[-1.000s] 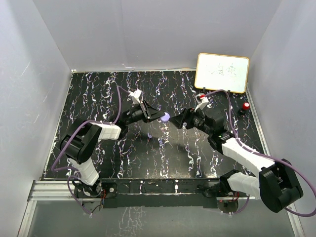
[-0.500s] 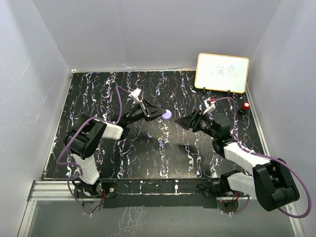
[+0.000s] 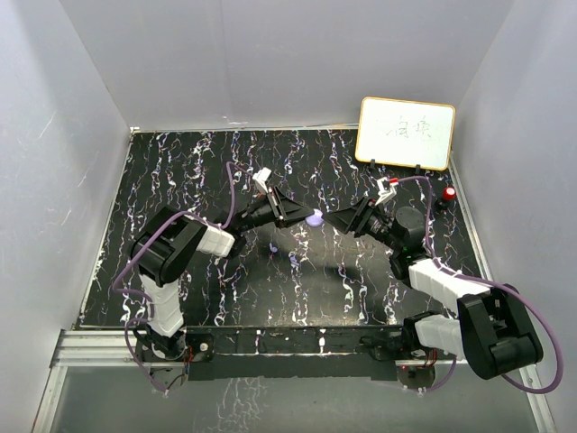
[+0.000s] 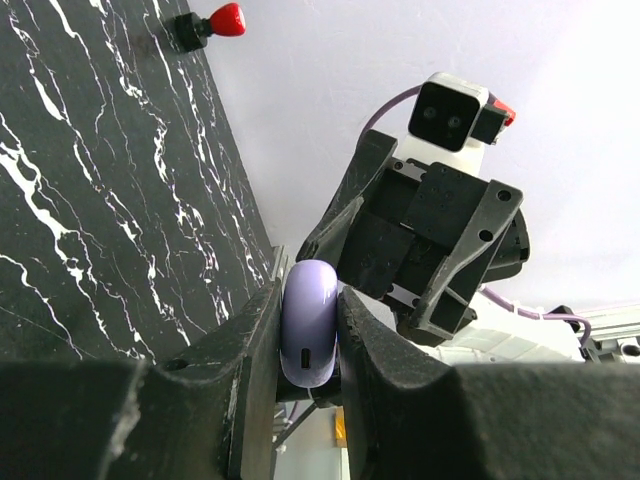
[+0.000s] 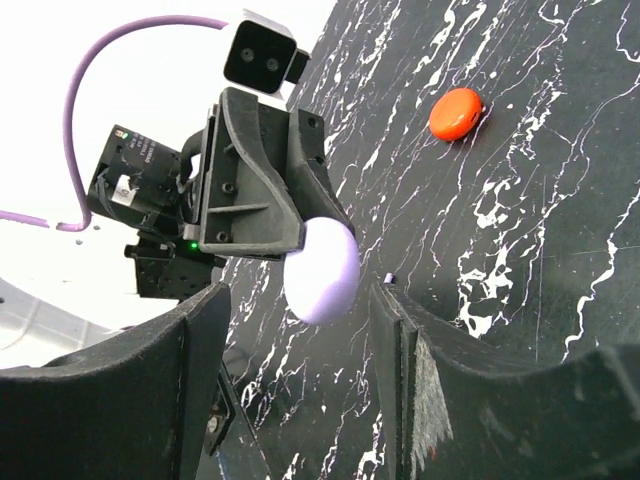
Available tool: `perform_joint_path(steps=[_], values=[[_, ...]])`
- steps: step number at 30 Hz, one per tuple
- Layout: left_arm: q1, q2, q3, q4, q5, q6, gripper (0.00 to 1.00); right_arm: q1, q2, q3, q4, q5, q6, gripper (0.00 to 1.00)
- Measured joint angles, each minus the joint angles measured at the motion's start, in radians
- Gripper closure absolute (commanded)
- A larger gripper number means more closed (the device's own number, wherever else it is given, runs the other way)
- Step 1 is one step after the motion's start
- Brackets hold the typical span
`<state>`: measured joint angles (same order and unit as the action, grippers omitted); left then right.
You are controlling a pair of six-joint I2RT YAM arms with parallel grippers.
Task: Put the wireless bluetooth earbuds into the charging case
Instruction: Open the charging case.
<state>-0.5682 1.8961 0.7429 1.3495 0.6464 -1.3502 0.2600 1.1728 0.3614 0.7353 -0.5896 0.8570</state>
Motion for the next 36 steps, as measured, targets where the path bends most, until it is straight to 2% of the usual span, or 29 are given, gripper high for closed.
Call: perform_joint_path(steps=[10, 26, 33, 36], values=[[-0.013, 0.008, 0.031, 0.001, -0.001, -0.004, 1.00, -0.007, 0.021, 0.000, 0.010, -0.015, 0.010, 0.49], [-0.024, 0.008, 0.032, 0.001, -0.003, -0.004, 1.00, -0.007, 0.071, 0.000, 0.027, -0.021, 0.014, 0.62], [-0.027, 0.012, 0.032, 0.000, -0.004, -0.004, 1.00, -0.007, 0.072, 0.000, 0.039, -0.027, 0.018, 0.72], [-0.028, 0.014, 0.032, -0.001, -0.007, -0.003, 1.00, -0.007, 0.072, 0.000, 0.042, -0.032, 0.019, 0.74]])
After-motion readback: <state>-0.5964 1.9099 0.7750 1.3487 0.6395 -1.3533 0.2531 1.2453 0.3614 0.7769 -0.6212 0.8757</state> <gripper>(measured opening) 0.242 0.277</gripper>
